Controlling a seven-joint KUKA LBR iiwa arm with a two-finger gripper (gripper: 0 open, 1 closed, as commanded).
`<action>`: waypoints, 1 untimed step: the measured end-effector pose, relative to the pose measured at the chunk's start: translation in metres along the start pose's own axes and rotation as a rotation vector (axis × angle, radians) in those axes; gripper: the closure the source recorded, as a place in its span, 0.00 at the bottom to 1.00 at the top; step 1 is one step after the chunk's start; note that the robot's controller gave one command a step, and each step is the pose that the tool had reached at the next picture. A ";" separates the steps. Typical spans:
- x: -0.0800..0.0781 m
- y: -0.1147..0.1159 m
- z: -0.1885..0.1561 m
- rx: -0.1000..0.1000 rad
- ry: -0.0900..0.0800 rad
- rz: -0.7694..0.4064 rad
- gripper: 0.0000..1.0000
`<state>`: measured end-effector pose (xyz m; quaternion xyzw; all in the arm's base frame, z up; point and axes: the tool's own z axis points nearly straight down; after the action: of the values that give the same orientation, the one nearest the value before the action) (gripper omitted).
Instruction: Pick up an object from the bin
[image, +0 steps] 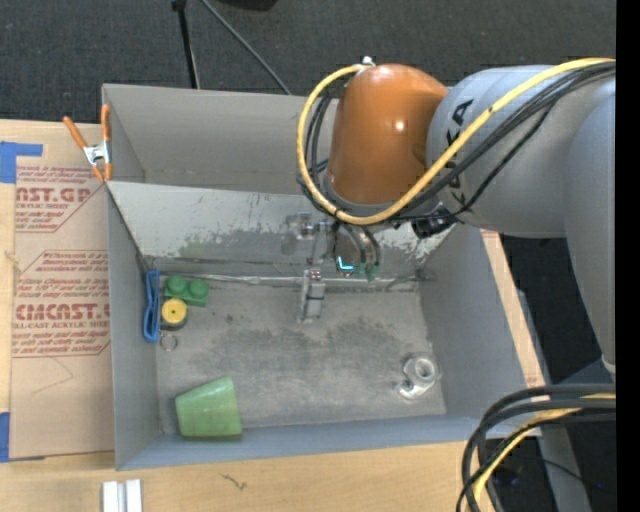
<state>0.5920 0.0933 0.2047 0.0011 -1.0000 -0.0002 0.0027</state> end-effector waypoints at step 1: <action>0.070 0.091 0.079 -0.001 0.000 -0.225 0.00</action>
Offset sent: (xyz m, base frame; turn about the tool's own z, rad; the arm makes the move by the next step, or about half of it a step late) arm -0.0678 0.0866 -0.0756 -0.2186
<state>0.5211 0.1840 0.1260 0.1135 -0.9935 -0.0012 0.0027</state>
